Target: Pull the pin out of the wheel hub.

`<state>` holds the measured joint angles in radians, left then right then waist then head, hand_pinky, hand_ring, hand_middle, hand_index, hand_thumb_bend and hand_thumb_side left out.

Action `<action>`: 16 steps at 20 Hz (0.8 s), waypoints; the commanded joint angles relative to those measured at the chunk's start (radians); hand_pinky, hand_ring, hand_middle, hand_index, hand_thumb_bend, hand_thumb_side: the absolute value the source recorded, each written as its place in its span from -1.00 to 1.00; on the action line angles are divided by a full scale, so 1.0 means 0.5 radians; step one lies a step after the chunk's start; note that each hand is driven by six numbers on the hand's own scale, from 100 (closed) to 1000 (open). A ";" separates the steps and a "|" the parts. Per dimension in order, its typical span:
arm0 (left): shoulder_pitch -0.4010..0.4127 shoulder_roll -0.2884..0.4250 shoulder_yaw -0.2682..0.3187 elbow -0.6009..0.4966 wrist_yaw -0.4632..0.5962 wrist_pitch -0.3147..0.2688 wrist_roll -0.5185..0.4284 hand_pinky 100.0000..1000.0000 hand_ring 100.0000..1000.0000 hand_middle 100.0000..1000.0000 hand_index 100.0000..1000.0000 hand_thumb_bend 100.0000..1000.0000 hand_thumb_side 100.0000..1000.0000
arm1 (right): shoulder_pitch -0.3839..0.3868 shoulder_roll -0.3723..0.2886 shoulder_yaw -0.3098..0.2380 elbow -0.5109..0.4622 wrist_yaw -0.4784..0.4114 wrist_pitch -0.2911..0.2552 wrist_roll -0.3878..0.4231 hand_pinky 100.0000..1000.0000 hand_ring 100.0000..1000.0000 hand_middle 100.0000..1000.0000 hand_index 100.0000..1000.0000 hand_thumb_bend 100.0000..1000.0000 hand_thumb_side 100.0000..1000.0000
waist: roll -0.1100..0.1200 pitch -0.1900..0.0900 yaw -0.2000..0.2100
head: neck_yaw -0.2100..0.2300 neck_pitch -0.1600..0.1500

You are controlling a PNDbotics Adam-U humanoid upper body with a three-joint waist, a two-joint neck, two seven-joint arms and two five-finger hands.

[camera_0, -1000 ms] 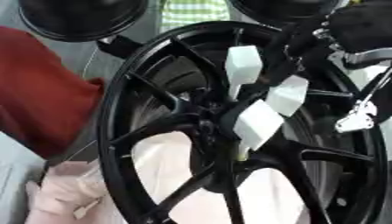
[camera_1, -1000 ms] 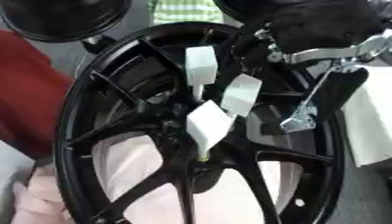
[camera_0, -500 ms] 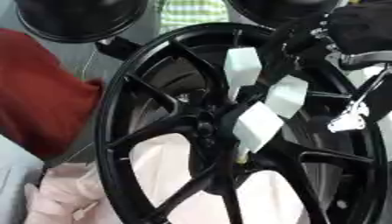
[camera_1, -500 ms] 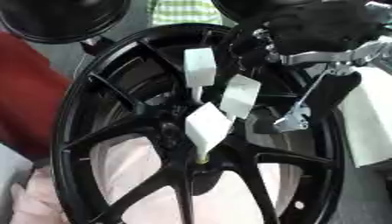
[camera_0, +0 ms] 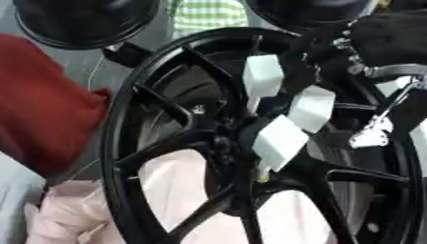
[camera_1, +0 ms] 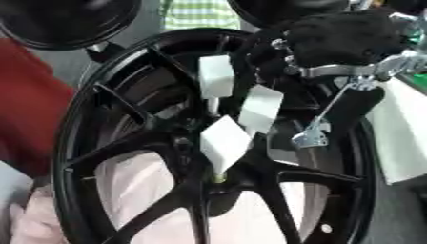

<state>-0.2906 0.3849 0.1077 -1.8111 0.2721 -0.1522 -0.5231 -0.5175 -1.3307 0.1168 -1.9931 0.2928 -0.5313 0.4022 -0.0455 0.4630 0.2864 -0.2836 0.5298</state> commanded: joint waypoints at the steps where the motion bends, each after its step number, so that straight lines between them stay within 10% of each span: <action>1: -0.013 0.025 0.005 -0.042 -0.006 -0.004 -0.009 0.00 0.02 -0.15 0.36 -1.00 0.60 | -0.006 -0.086 -0.040 -0.014 0.023 0.006 -0.017 0.86 0.83 0.46 0.60 -0.44 0.14 | -0.009 -0.005 -0.002 | -0.007 -0.033; 16: -0.014 0.026 0.003 -0.042 -0.027 -0.006 -0.018 0.00 0.01 -0.15 0.36 -1.00 0.61 | 0.041 -0.105 -0.068 -0.014 0.058 0.017 -0.104 0.86 0.81 0.44 0.56 -0.53 0.17 | 0.003 0.011 -0.022 | -0.007 -0.057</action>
<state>-0.2907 0.3849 0.1076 -1.8116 0.2616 -0.1547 -0.5288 -0.4916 -1.3411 0.1015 -1.9931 0.3146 -0.5232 0.3574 -0.0455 0.4730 0.2773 -0.2841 0.5163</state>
